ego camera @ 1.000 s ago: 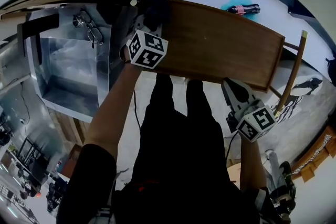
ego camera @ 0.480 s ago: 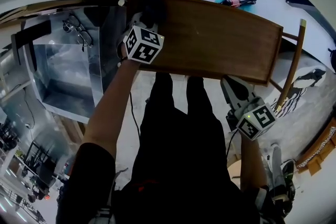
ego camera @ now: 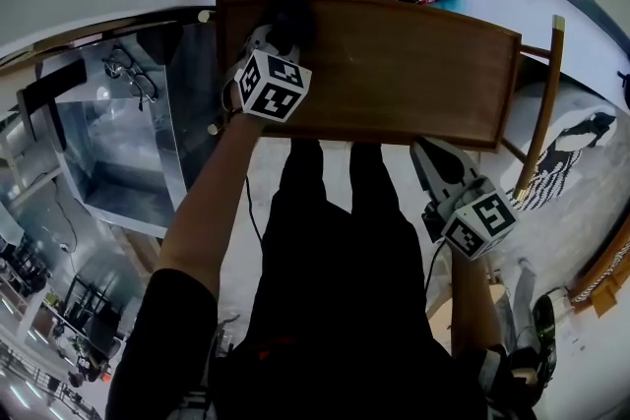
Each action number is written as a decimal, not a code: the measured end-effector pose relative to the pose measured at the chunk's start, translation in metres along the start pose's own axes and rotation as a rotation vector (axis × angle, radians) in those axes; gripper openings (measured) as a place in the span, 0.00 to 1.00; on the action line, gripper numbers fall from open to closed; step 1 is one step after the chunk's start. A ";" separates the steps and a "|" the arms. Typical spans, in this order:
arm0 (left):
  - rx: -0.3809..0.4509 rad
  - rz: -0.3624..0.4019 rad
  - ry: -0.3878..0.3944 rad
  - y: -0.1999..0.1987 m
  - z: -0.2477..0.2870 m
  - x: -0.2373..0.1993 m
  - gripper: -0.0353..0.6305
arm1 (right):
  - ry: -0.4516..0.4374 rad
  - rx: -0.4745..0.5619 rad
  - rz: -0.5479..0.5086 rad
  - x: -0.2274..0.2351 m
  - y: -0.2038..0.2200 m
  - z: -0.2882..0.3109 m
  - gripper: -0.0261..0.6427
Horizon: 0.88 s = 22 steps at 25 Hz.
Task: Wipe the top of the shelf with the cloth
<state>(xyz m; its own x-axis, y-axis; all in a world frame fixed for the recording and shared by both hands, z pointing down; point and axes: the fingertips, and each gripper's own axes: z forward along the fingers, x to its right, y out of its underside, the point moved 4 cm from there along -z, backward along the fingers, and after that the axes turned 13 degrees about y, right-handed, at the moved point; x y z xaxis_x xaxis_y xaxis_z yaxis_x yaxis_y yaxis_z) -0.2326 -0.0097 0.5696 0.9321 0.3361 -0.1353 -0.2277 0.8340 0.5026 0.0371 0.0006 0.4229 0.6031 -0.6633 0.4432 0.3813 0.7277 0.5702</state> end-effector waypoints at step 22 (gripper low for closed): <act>-0.023 0.152 0.114 -0.081 0.067 0.086 0.11 | 0.062 0.089 0.097 0.066 0.011 -0.054 0.05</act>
<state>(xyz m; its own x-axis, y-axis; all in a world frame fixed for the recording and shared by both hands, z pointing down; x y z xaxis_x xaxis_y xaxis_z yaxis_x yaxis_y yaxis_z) -0.1149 -0.0779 0.5743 0.8489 0.5051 -0.1559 -0.3710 0.7793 0.5050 0.1186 -0.0259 0.4214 0.6771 -0.5767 0.4571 0.2571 0.7674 0.5874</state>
